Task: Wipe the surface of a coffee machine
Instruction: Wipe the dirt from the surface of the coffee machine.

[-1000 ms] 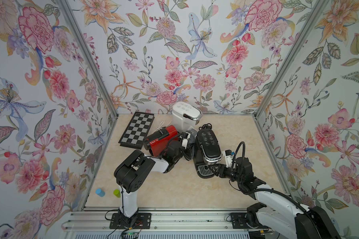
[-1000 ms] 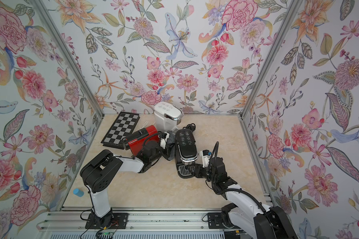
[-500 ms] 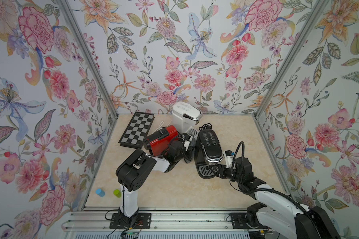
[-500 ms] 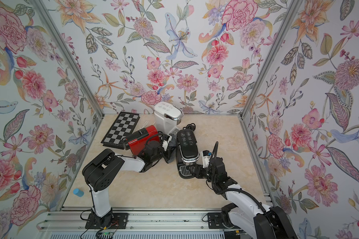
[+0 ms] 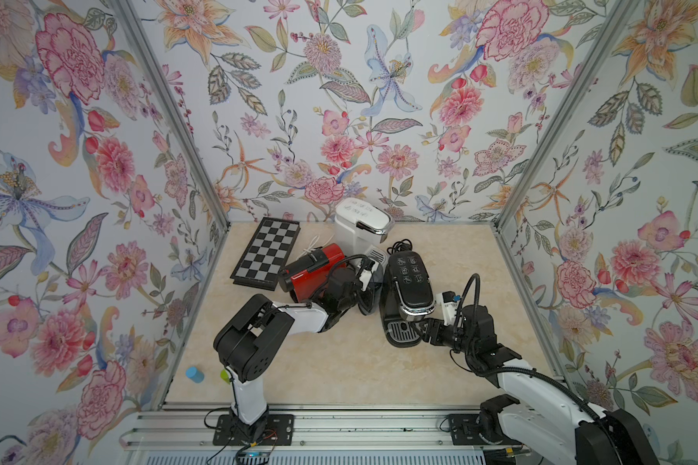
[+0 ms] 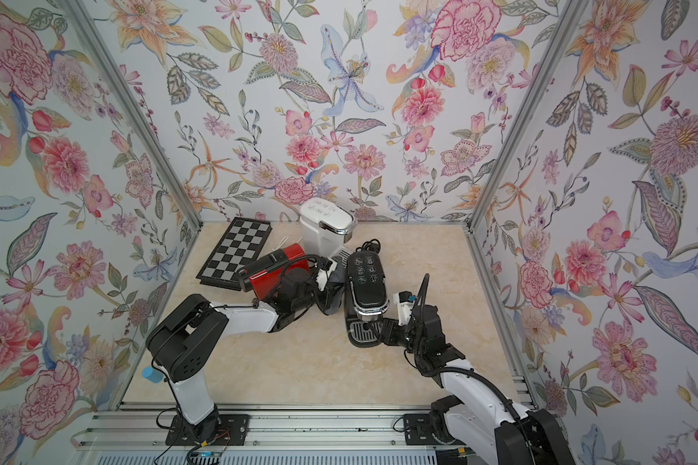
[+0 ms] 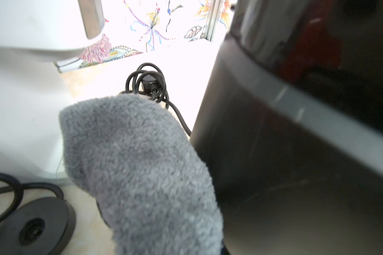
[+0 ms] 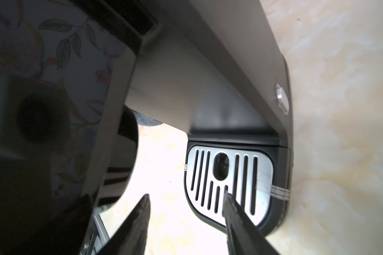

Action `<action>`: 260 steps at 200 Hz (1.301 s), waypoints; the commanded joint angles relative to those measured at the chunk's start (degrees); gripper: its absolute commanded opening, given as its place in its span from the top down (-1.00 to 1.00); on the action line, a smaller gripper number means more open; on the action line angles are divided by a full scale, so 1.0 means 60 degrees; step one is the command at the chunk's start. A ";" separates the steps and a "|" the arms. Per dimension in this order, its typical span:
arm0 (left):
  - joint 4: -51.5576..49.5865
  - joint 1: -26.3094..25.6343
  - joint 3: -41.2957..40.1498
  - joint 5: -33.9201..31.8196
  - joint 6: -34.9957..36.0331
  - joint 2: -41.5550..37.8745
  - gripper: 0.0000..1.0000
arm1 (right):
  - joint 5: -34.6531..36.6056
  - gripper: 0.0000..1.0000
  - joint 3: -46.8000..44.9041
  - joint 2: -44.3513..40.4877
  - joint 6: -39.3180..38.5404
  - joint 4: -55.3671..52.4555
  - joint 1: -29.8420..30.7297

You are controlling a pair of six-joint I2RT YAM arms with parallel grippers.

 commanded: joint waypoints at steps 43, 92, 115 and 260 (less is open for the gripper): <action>-0.0708 0.0318 0.1573 0.1068 0.0931 0.0016 0.88 | -0.0057 -0.10 0.0328 -0.0316 -0.0131 -0.0233 -0.0065; -0.1347 0.0321 0.2496 0.1708 0.1475 0.0329 0.87 | -0.0235 -0.10 0.0412 -0.0059 -0.0046 -0.0004 -0.0050; -0.1438 0.0388 0.2708 0.2058 0.1556 0.0712 0.87 | -0.0131 -0.10 0.0373 -0.0138 -0.0110 -0.0082 -0.0061; -0.1019 0.0528 0.1803 0.3651 0.1434 0.1719 0.91 | -0.0206 -0.11 0.0253 -0.0034 -0.0135 0.0014 -0.0193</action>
